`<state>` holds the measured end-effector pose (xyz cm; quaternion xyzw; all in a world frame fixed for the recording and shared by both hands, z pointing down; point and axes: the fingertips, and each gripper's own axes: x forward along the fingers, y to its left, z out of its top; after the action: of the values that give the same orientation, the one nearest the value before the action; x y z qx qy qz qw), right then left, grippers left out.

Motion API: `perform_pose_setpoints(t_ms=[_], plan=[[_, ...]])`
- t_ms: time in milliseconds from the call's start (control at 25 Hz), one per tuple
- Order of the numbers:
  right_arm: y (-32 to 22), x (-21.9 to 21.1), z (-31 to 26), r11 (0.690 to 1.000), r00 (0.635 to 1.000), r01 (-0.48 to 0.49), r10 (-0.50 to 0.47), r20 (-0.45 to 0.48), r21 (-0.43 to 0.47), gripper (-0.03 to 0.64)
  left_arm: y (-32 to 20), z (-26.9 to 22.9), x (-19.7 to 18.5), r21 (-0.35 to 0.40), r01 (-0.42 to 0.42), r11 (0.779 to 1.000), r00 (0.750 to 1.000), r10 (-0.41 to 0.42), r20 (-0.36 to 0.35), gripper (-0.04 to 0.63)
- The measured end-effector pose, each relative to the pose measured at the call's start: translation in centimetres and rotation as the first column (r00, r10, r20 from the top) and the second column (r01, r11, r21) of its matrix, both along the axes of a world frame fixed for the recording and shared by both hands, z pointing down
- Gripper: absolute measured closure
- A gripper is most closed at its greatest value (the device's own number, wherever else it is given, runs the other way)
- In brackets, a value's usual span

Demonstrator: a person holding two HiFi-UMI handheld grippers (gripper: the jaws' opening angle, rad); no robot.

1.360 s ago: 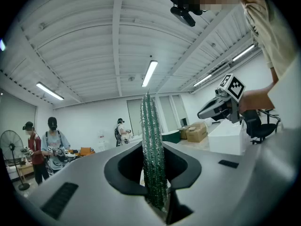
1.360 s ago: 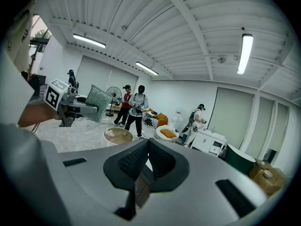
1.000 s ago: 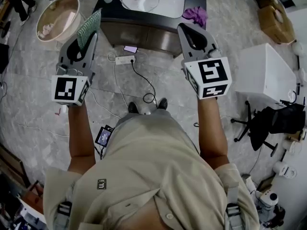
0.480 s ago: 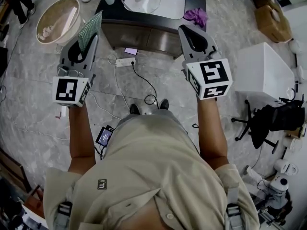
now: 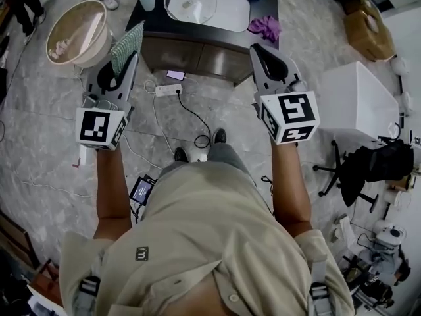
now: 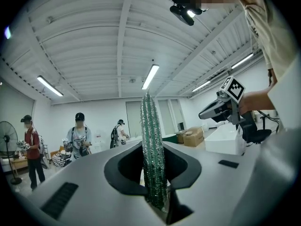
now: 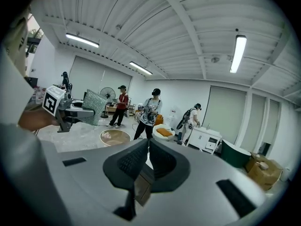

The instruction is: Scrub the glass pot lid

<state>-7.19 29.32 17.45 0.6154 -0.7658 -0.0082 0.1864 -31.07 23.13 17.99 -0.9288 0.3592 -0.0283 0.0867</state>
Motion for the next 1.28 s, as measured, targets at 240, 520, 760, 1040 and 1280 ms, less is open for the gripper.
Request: perform_pose_setpoints(t_ms=[240, 520, 760, 1040, 1280], plan=[[-1.8, 1.8, 1.5, 0.999, 0.998, 0.054, -0.054, 0.045, -0.003, 0.589, -0.6, 0.7, 1.5, -0.010, 0.052, 0.999, 0.998, -0.051, 0.044, 0.508], [-6.9, 6.7, 2.4, 0.991, 0.986, 0.134, -0.131, 0.105, -0.015, 0.589, -2.9, 0.5, 5.8, -0.024, 0.139, 0.990, 0.986, -0.136, 0.093, 0.508], [-10.7, 9.5, 3.6, 0.977, 0.970, 0.211, -0.206, 0.132, -0.025, 0.589, -4.5, 1.4, 9.0, -0.046, 0.206, 0.977, 0.973, -0.200, 0.111, 0.508], [-13.5, 11.8, 4.4, 0.960, 0.951, 0.280, -0.273, 0.149, -0.028, 0.589, -5.5, 1.8, 11.4, -0.038, 0.269, 0.963, 0.957, -0.262, 0.126, 0.508], [-14.8, 14.1, 4.1, 0.952, 0.941, 0.306, -0.299, 0.157, -0.019, 0.589, -6.1, 1.5, 13.5, -0.025, 0.291, 0.956, 0.948, -0.285, 0.144, 0.508]])
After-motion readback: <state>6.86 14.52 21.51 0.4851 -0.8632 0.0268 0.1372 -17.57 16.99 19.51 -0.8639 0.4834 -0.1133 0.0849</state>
